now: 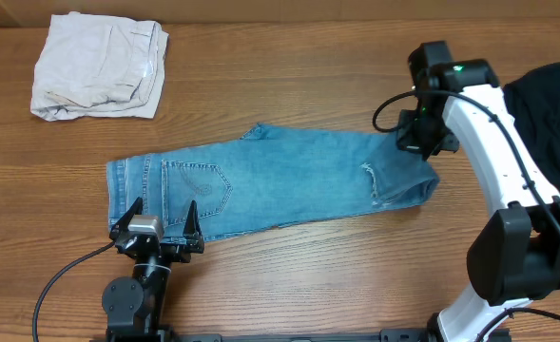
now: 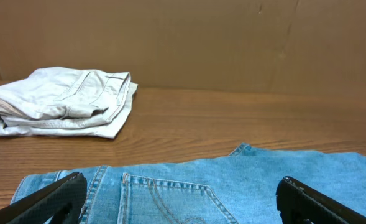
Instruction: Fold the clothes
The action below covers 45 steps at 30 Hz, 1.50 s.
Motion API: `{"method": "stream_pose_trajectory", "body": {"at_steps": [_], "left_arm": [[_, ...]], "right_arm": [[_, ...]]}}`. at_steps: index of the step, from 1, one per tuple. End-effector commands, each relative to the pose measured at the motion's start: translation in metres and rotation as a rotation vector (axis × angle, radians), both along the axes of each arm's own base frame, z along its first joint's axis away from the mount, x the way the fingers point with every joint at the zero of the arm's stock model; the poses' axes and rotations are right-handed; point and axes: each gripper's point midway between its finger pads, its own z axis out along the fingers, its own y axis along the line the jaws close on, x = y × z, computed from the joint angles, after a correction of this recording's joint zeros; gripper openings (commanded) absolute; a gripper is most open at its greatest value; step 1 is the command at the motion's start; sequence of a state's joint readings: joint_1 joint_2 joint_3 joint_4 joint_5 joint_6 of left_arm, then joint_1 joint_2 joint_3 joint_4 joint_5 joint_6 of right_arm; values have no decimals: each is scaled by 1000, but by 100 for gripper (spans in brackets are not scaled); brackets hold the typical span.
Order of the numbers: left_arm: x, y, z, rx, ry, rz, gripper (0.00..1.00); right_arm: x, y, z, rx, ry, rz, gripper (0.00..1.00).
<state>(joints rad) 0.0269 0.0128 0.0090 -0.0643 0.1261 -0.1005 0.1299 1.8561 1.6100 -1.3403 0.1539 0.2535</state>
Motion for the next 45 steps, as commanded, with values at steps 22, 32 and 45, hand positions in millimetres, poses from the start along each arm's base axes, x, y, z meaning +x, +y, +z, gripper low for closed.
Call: {"method": "stream_pose_trajectory", "body": {"at_steps": [22,32,45], "left_arm": [[0,3,-1,16,-3,11,100],[0,3,-1,16,-3,12,100],[0,3,-1,16,-3,11,100]], "right_arm": [[8,-93,5,-284,-108,-253,4],[11,-69,5,-276,-137,-261,4],[-5,6,-33,-164,-86,-141,4]]}}
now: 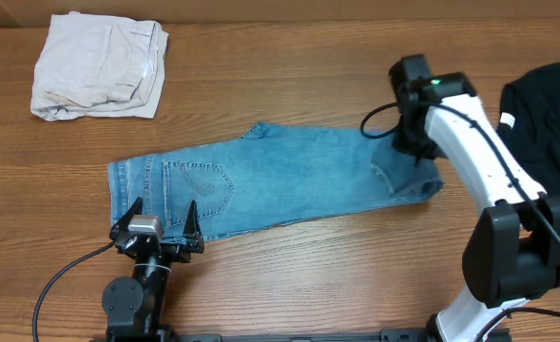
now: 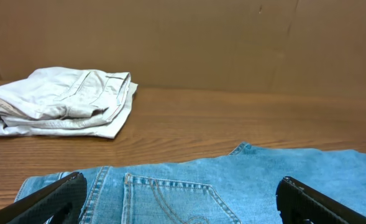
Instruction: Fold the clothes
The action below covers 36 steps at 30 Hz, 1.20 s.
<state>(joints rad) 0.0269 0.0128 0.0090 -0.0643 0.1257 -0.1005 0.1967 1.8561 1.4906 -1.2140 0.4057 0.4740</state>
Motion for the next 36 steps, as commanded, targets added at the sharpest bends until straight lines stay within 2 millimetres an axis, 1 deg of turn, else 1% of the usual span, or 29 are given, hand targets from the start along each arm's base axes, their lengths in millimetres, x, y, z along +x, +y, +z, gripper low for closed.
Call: {"method": "stream_pose_trajectory", "body": {"at_steps": [1,3,6,8,11,13,14,17,18,20,21,23,30,36], "left_arm": [[0,2,-1,16,-3,11,100],[0,2,-1,16,-3,11,100],[0,2,-1,16,-3,11,100],[0,2,-1,16,-3,11,100],[0,3,-1,16,-3,11,100],[0,3,-1,16,-3,11,100],[0,2,-1,16,-3,11,100],[0,2,-1,16,-3,11,100],[0,2,-1,16,-3,11,100],[0,2,-1,16,-3,11,100],[0,2,-1,16,-3,11,100],[0,2,-1,16,-3,11,100],[0,2,-1,16,-3,11,100],[0,2,-1,16,-3,11,100]], "right_arm": [[-11,31,-19,79,13,29,4],[-13,45,-23,106,6,31,4],[-11,67,-24,126,-17,68,4],[-12,76,-24,127,-20,94,4],[-12,82,-23,117,-25,114,4],[-10,75,-21,73,-37,113,4],[-8,56,-16,6,-61,57,4],[-7,32,-6,-58,-64,2,4],[-5,20,0,-84,-67,-19,4],[-3,8,10,-112,-72,-44,4],[-1,-1,18,-129,-80,-63,4],[1,-14,29,-152,-87,-89,4],[6,-34,42,-261,-134,-123,4],[8,-35,42,-261,-143,-125,4]]}}
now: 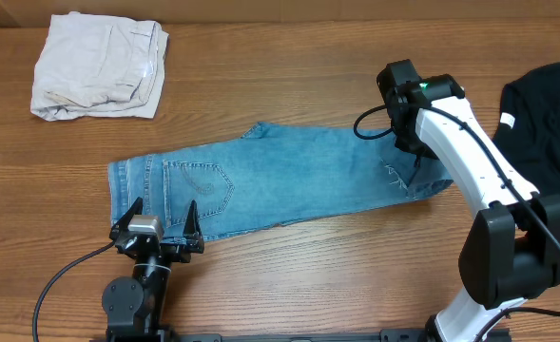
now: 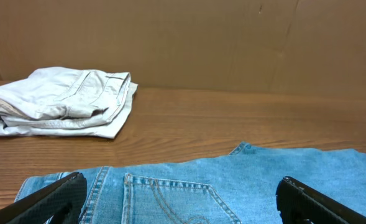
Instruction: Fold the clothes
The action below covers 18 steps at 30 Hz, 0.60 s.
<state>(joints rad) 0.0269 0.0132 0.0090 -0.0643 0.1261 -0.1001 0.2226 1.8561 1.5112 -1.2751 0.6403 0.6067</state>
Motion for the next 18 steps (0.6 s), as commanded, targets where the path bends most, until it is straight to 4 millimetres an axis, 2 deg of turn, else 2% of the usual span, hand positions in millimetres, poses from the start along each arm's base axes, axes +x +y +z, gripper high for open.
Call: {"method": "stream_pose_trajectory", "body": {"at_steps": [1,9,18], "left_arm": [[0,3,-1,16,-4,11,100],[0,3,-1,16,-4,11,100],[0,3,-1,16,-4,11,100]], "right_arm": [[9,-7,17,-39,-77,-26,4],[7,13,5,-5,-62,18,4],[5,10,2,-16,-66,-1,4]]}}
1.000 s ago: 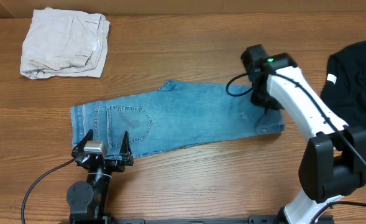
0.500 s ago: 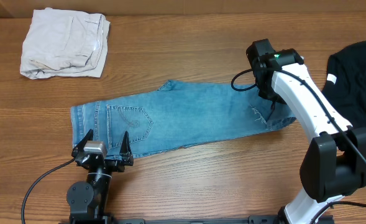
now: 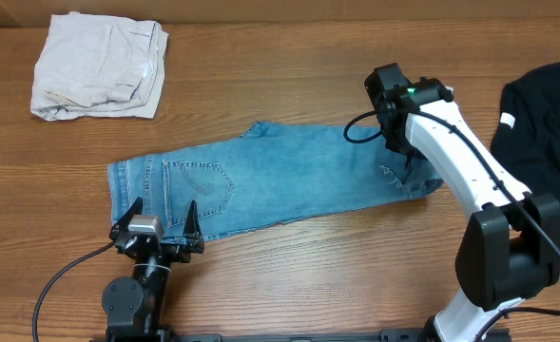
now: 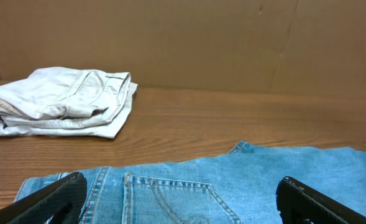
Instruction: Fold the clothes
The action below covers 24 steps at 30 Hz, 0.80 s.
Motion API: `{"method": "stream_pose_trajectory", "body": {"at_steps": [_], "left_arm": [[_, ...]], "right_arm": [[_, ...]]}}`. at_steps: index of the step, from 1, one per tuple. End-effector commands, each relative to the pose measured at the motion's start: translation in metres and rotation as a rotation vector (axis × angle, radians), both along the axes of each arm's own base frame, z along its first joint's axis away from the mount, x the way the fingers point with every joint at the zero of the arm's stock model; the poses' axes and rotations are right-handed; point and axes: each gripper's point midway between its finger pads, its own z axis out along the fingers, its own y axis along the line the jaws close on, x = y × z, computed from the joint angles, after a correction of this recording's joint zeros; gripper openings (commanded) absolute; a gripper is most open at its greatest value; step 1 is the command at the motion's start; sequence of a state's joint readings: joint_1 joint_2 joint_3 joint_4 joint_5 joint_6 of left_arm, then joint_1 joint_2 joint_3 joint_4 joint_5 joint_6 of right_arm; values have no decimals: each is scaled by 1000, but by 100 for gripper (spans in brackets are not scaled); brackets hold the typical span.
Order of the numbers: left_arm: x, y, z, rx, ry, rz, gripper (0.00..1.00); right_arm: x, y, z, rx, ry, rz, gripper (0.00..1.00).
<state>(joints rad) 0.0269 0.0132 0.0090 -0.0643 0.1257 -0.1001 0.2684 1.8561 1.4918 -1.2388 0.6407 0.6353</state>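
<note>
Blue jeans [image 3: 280, 180], folded lengthwise, lie across the middle of the table with the waist to the left. In the left wrist view the jeans' [image 4: 232, 186] back pocket sits between the fingers. My left gripper [image 3: 163, 211] rests open at the near edge of the waist, with one finger [image 4: 52, 198] on each side of the pocket. My right gripper [image 3: 400, 142] is over the leg end, holding the hem lifted. The leg is doubled over at a fold [image 3: 422, 185] on the right. The wrist hides the right fingers.
A folded whitish garment [image 3: 99, 66] lies at the far left corner, also visible from the left wrist as the whitish garment [image 4: 58, 102]. A black garment [image 3: 546, 123] is heaped at the right edge. A cardboard wall [image 4: 232, 43] stands behind the table.
My right gripper has shifted a little further left with the hem, and the fold at the leg end has moved left with it. The left gripper has not moved.
My right gripper was at the flat leg end on the right. Then the end was bunched and lifted under it. At each later moment the gripper and hem stood further left, doubling the leg over. The left gripper stayed open at the waist.
</note>
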Motion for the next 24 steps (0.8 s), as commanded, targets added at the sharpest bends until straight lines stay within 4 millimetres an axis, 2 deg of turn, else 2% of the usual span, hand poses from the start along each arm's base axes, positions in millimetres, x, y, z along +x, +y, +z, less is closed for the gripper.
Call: {"method": "stream_pose_trajectory", "body": {"at_steps": [1,12,14,17,20,22,24], "left_arm": [[0,2,-1,16,-4,11,100],[0,2,-1,16,-4,11,100],[1,8,3,44,-21,41,100],[0,1,1,40,-13,2,100],[-4,-22,22,-54,-87,-132,100],[-13,-44,51,-53,-201,-266,100],[-18,-52,62,-47,-245,-322,100]], "right_arm": [[1,-7,6,-23,-33,-25,4],[3,-7,7,-20,-43,-26,4],[4,-7,7,-19,-46,-26,4],[5,-6,7,-18,-50,-26,4],[7,-6,7,-14,-61,-26,4],[8,-5,7,-13,-64,-26,4],[8,-5,7,-14,-65,-26,4]]}}
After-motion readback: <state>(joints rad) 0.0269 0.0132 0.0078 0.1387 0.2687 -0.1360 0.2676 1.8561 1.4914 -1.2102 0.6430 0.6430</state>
